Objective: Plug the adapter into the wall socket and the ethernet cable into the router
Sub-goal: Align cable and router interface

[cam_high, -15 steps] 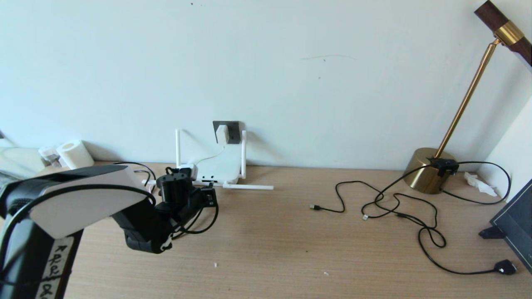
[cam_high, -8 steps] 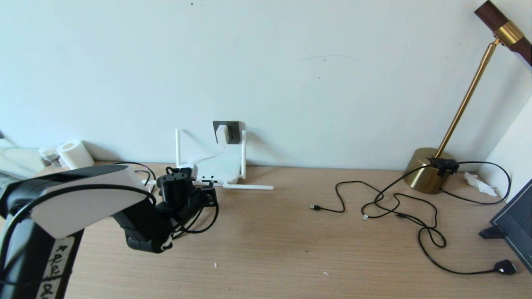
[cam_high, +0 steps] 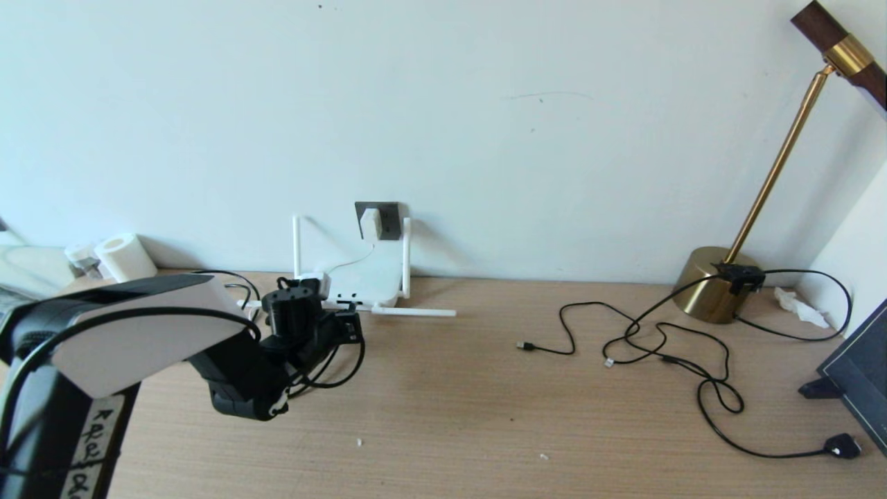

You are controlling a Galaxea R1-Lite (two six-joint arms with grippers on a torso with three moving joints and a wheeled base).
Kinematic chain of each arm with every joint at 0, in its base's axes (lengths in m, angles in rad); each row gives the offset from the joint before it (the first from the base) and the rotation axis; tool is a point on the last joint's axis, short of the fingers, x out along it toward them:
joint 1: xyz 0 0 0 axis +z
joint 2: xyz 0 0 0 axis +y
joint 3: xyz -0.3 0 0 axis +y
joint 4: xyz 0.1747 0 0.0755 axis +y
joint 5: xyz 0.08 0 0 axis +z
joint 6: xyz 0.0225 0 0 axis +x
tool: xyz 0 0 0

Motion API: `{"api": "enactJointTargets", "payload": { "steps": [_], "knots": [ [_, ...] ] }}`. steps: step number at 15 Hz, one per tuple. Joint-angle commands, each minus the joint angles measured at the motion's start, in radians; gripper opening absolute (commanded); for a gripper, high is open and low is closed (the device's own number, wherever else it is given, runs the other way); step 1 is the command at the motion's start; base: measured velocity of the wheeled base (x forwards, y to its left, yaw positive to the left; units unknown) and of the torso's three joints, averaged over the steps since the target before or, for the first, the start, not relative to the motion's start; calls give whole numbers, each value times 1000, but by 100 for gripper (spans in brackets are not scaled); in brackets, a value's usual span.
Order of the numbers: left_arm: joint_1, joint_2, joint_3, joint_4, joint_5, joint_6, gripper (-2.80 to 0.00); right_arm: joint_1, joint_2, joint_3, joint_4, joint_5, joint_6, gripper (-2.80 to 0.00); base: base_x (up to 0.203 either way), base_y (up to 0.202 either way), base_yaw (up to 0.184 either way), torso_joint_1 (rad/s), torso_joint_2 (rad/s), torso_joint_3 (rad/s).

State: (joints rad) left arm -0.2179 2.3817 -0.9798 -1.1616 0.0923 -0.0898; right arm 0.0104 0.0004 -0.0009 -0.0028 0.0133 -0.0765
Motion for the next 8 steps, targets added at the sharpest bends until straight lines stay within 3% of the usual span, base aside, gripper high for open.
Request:
{"api": "enactJointTargets", "payload": {
  "steps": [1, 8],
  "knots": [
    [0, 1, -2, -7, 1, -1, -280, 0, 0, 1, 0, 0, -1, -280, 0, 0, 0, 0, 0, 0],
    [0, 4, -8, -6, 1, -1, -280, 0, 0, 1, 0, 0, 0, -280, 0, 0, 0, 0, 0, 0]
  ]
}}
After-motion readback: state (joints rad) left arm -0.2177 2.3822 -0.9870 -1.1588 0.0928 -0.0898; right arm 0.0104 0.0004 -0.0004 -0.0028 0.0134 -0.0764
